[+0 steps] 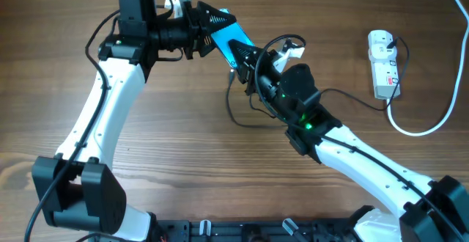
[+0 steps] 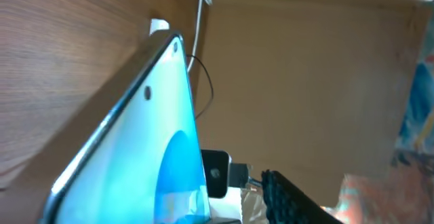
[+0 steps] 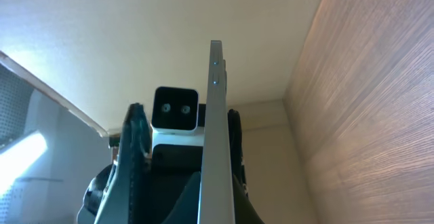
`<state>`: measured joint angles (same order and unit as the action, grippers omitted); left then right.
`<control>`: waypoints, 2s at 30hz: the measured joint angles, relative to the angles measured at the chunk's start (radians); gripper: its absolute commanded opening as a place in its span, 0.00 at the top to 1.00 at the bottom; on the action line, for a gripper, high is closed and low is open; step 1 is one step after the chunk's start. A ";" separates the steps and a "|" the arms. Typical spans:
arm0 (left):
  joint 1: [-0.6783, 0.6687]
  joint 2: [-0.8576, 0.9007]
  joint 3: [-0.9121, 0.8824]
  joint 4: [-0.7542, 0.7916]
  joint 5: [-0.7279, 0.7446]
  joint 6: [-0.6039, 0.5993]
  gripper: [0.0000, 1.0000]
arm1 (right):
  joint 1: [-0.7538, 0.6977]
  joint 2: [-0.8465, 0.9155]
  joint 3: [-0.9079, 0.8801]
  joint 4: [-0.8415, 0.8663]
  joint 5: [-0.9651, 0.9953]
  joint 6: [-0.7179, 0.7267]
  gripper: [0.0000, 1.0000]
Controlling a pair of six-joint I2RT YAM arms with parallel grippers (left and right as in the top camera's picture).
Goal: Plug charger to phone and switch on socket
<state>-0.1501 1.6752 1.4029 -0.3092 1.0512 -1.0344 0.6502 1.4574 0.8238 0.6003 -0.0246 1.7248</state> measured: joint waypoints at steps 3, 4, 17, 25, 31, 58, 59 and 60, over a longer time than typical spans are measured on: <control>-0.002 0.000 0.000 -0.004 -0.026 0.000 0.63 | 0.000 0.008 0.003 0.007 0.003 0.016 0.96; -0.002 0.000 0.000 -0.005 -0.030 -0.001 0.65 | 0.000 0.010 0.004 0.010 0.003 0.019 0.96; 0.000 0.000 -0.001 -0.040 -0.038 0.000 0.96 | 0.000 0.012 0.009 0.034 0.006 0.086 0.96; -0.001 0.000 -0.001 -0.049 -0.041 0.000 0.96 | 0.000 0.013 0.009 0.033 -0.001 0.066 0.69; 0.005 0.000 -0.001 -0.051 -0.041 0.004 0.96 | 0.001 0.013 0.010 0.023 -0.009 0.046 0.61; 0.337 -0.003 0.002 -0.630 -0.262 0.480 0.96 | -0.103 0.030 0.043 -0.837 -0.151 -0.921 0.28; 0.342 -0.003 0.002 -0.629 -0.248 0.481 0.96 | -0.103 0.030 0.067 -0.892 -0.151 -0.953 0.31; 0.351 -0.003 0.002 -0.629 -0.224 0.481 0.96 | -0.103 0.030 0.118 -0.958 -0.151 -0.971 0.34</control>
<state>0.2008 1.6718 1.4052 -0.9386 0.8272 -0.5537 0.5472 1.4876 0.9417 -0.3580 -0.1753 0.7540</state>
